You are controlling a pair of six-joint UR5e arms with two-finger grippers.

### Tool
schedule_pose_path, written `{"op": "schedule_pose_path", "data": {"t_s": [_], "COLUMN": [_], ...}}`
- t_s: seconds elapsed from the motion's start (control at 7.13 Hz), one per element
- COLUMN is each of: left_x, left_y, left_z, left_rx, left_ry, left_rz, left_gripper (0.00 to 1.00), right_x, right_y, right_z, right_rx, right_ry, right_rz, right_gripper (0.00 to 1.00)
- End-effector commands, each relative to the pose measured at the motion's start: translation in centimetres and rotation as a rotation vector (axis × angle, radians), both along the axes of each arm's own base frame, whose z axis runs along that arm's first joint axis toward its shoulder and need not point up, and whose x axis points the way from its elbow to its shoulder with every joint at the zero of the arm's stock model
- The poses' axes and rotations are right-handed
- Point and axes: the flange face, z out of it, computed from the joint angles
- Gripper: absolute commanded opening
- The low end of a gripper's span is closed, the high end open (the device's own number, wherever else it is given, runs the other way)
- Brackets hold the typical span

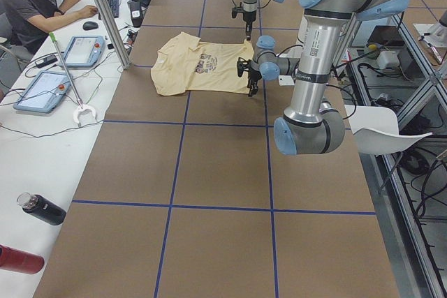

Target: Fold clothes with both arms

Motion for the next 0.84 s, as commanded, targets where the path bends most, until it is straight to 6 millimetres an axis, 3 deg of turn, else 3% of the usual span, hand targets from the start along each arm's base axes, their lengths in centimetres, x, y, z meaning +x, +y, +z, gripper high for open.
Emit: {"op": "schedule_pose_path", "data": {"t_s": [0.0, 0.7], "left_x": [0.1, 0.3], "left_y": [0.1, 0.3], "left_z": [0.0, -1.5], "left_rx": [-0.005, -0.012], "left_ry": [-0.017, -0.032], "left_rz": [0.004, 0.011], "left_gripper": [0.46, 0.00], "right_x": [0.0, 0.1], "right_y": [-0.1, -0.1], "right_z": [0.0, 0.2], "right_rx": [0.000, -0.001], "right_ry": [0.001, 0.005], "right_rz": [0.002, 0.002], "right_gripper": [0.00, 0.00]}}
